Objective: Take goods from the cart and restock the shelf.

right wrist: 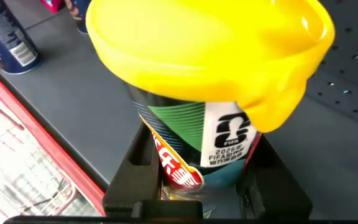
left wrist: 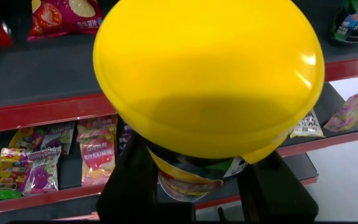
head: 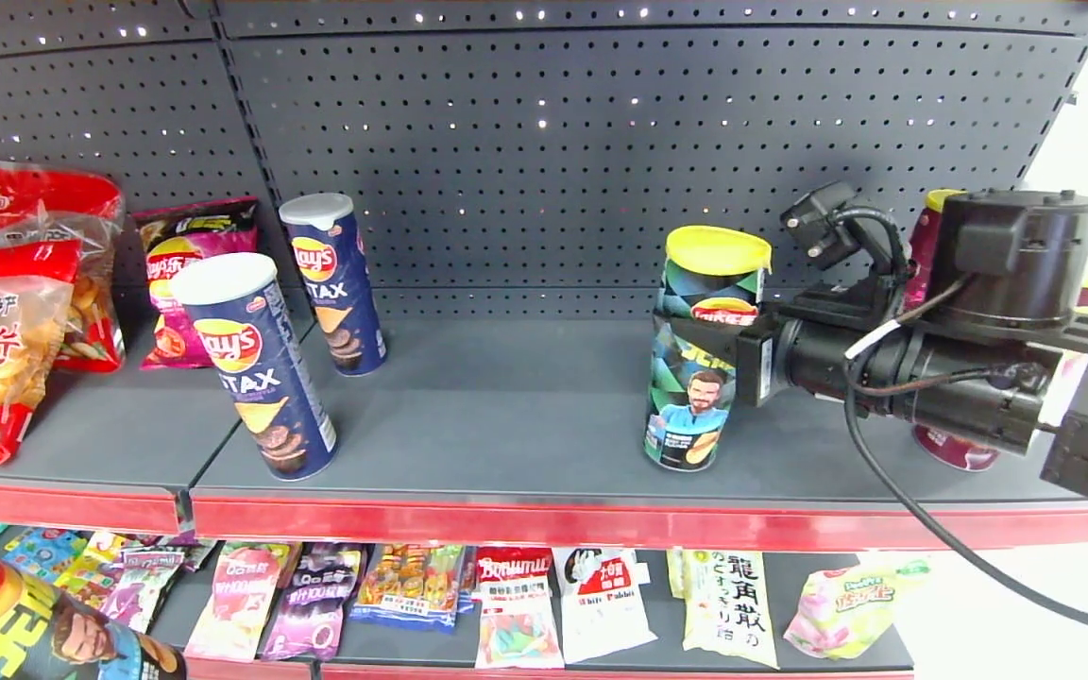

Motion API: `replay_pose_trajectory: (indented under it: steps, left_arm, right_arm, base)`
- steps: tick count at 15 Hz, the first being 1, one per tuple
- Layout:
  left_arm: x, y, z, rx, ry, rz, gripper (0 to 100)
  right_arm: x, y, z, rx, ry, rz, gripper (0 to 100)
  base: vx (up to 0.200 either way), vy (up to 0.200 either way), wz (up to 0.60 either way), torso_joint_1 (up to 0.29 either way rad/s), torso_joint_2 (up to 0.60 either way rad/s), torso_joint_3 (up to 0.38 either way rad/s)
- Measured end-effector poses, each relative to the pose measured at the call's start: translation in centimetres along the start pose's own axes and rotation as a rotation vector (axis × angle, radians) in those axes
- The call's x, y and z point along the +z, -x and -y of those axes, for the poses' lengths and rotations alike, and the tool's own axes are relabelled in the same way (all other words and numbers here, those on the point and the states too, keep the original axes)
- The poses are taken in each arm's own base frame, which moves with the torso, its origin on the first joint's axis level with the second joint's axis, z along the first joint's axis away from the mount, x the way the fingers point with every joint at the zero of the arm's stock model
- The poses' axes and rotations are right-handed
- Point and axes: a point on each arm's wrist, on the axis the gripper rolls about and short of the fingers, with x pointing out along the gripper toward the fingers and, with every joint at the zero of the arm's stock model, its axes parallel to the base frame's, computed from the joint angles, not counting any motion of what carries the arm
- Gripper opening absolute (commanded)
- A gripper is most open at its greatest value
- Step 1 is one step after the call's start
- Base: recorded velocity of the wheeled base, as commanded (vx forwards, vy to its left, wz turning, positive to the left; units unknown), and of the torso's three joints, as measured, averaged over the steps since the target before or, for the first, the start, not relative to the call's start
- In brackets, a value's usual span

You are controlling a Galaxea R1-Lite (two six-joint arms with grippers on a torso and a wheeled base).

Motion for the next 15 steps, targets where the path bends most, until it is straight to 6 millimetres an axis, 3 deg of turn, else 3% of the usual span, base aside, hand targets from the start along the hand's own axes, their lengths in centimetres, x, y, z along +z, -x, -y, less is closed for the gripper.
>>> replay_pose_trajectory:
  steps: [7,15]
  left_arm:
    - [-0.1,0.1,0.0,0.002,0.0,0.004,0]
    - [-0.4,0.2,0.0,0.007,0.0,0.003,0]
  right_arm:
    - [0.1,0.6,-2.0,0.008,0.009,0.009,0]
    - [-0.5,-0.5,-3.4,0.045,0.02,0.04,0]
  base:
    - [0.0,0.0,0.0,0.0,0.0,0.0]
    - [0.0,0.0,0.0,0.0,0.0,0.0]
